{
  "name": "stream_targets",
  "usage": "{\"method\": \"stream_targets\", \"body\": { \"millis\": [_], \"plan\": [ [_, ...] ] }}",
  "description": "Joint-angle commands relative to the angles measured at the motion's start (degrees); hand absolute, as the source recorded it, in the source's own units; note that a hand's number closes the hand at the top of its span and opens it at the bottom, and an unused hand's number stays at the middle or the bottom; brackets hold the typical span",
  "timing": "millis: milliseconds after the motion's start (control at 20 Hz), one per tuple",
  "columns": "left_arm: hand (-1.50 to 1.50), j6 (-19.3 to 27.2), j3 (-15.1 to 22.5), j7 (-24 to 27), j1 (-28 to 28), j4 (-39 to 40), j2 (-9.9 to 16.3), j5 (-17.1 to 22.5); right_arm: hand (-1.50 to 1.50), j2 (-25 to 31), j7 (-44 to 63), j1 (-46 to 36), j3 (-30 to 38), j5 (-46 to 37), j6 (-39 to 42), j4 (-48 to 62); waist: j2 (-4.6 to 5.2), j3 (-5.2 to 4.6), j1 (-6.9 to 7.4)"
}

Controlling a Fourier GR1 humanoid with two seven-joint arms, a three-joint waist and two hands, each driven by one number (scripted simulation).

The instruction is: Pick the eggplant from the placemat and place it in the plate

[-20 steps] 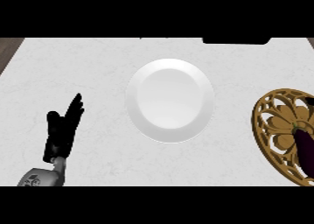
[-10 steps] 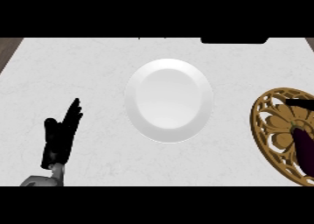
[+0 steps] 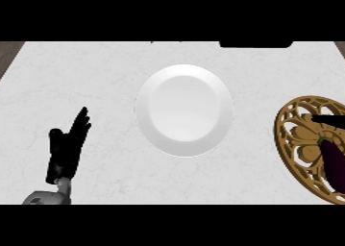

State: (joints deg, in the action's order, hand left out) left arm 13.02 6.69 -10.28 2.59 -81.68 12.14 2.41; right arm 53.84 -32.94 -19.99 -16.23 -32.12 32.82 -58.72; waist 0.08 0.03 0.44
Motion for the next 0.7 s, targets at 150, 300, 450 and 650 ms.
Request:
{"method": "stream_targets", "body": {
  "millis": [150, 300, 450, 650],
  "plan": [
    [0.00, 0.85, -0.64, -0.77, 0.84, 1.09, -1.67, -1.62, -1.50, -2.00, -4.60, 2.55, -0.52, -2.06, 2.02, 0.17, -0.09, -0.04, -0.56],
    [0.00, -1.91, -2.35, -0.58, -0.11, 0.07, 0.12, -0.79, -1.50, -4.83, -1.97, 0.66, -0.20, -4.46, 1.97, 1.96, -0.05, -0.03, -0.21],
    [0.00, 1.36, 0.24, -1.00, -0.97, -1.35, -3.00, -3.84, -1.50, -5.07, -4.20, -1.46, -0.40, -5.90, 2.39, 5.40, -0.02, -0.02, -0.02],
    [0.00, -0.39, -0.62, -1.06, -2.36, -2.93, -2.13, -3.10, 1.50, -6.35, -8.84, -1.23, -2.54, -10.04, -3.93, 8.98, 0.01, 0.01, 0.22]
  ]
}}
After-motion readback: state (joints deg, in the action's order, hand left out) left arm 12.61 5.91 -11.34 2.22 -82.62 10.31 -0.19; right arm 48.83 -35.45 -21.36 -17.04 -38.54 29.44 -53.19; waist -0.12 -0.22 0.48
